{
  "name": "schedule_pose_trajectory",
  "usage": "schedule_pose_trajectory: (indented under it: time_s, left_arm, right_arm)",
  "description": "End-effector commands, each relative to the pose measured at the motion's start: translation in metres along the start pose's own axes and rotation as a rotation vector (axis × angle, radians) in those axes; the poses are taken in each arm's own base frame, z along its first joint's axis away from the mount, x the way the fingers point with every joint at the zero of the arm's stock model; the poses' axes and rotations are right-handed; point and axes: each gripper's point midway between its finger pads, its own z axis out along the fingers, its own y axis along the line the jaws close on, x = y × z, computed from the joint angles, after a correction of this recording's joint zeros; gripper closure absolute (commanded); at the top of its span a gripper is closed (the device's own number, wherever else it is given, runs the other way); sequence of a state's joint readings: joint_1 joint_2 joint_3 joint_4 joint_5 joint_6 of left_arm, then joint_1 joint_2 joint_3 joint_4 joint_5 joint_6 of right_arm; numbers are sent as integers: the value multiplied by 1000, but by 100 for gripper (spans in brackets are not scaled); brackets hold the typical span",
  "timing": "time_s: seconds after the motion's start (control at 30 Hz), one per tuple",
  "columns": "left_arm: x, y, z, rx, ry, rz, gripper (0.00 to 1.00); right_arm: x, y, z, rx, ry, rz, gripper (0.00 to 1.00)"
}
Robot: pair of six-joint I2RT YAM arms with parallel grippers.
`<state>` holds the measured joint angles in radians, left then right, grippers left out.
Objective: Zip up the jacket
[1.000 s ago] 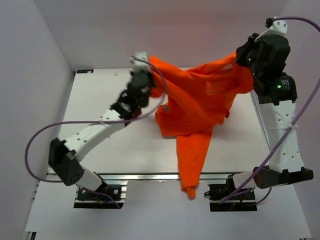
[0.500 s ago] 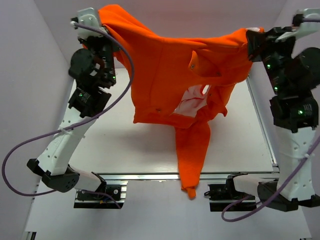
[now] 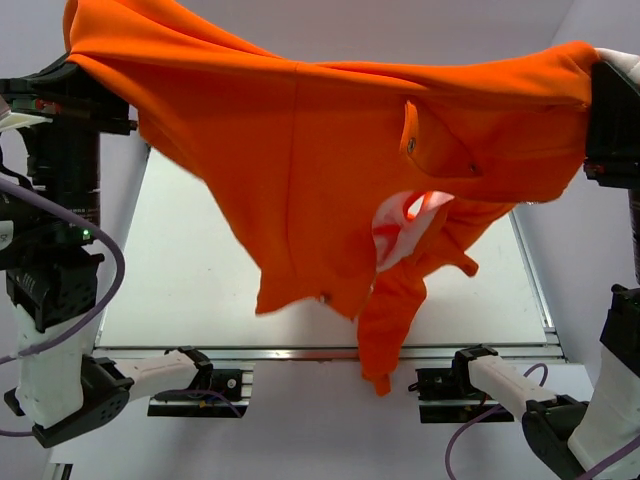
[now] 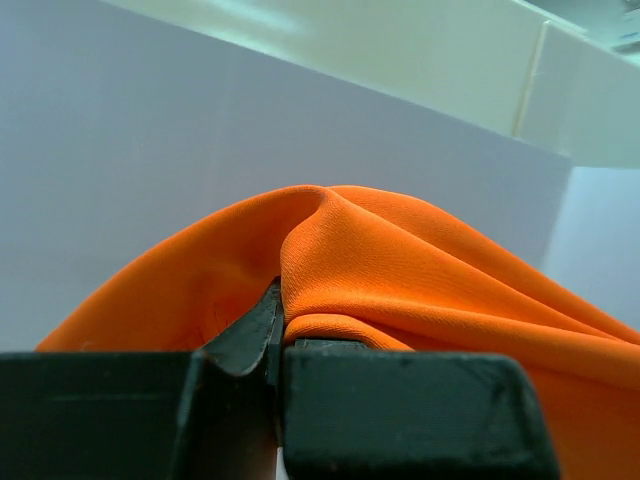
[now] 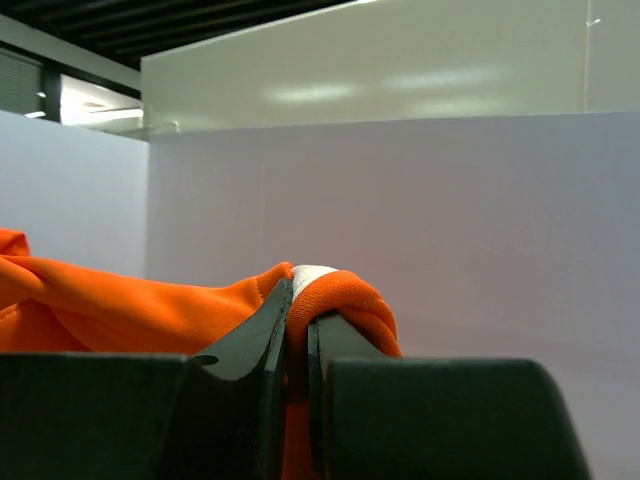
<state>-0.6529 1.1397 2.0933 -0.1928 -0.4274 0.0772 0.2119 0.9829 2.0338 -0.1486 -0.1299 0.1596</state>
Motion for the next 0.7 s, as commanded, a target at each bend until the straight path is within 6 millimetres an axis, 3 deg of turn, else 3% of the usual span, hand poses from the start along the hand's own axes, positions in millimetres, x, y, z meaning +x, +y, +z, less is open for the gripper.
schedule_pose_trajectory:
  time_s: [0.0, 0.1, 0.13, 0.17, 0.2, 0.23, 0.27, 0.3, 0.33, 0.37, 0.4, 0.43, 0.47, 0.5, 0.53, 0.57, 0.6, 0.63, 0.67]
  left_arm:
    - [-21, 22, -2, -118, -57, -49, 100]
    - [49, 28, 11, -209, 64, 5, 100]
    - [96, 31, 11, -245, 146, 50, 100]
    - [125, 36, 9, -280, 191, 83, 100]
    - [148, 47, 5, -360, 217, 101, 100]
    - [207, 54, -7, -392, 316, 158, 100]
    - [232, 62, -13, -431, 344, 159, 100]
    - [256, 81, -21, -477, 386, 189, 100]
    - [286, 95, -26, -526, 421, 137, 100]
    - [325, 113, -46, -553, 532, 159, 100]
    - [343, 146, -51, -587, 581, 142, 100]
    - [367, 166, -61, -652, 620, 84, 100]
    - [390, 190, -86, -718, 708, 97, 100]
    - [397, 220, -98, -793, 729, 102, 100]
    - [409, 229, -109, -821, 766, 85, 100]
    - [429, 242, -130, -858, 844, 111, 98]
    - [436, 248, -138, -873, 876, 123, 70]
    - [444, 249, -146, -874, 911, 128, 56]
    - [455, 252, -156, -882, 954, 137, 16]
  right_arm:
    - [-17, -30, 11, 151, -94, -37, 100]
    - [65, -45, 27, 172, 84, 12, 100]
    - [98, -51, 31, 181, 153, 30, 100]
    - [128, -55, 31, 193, 217, 55, 100]
    - [190, -63, 20, 226, 359, 89, 100]
    - [233, -68, 13, 242, 448, 121, 100]
    - [270, -70, 3, 259, 522, 158, 100]
    - [306, -60, -8, 204, 607, 198, 93]
    - [372, -60, -36, 216, 761, 245, 78]
    - [399, -57, -51, 212, 838, 282, 67]
    - [425, -45, -70, 181, 931, 342, 49]
    - [462, -44, -98, 201, 1039, 375, 30]
    - [477, -41, -114, 209, 1088, 404, 23]
    - [488, -34, -128, 203, 1126, 441, 17]
    - [506, -31, -153, 218, 1174, 463, 11]
    - [513, -29, -163, 226, 1188, 478, 11]
    - [518, -27, -170, 229, 1200, 489, 11]
    - [524, -27, -180, 239, 1224, 490, 11]
    - [537, -33, -197, 290, 1267, 476, 11]
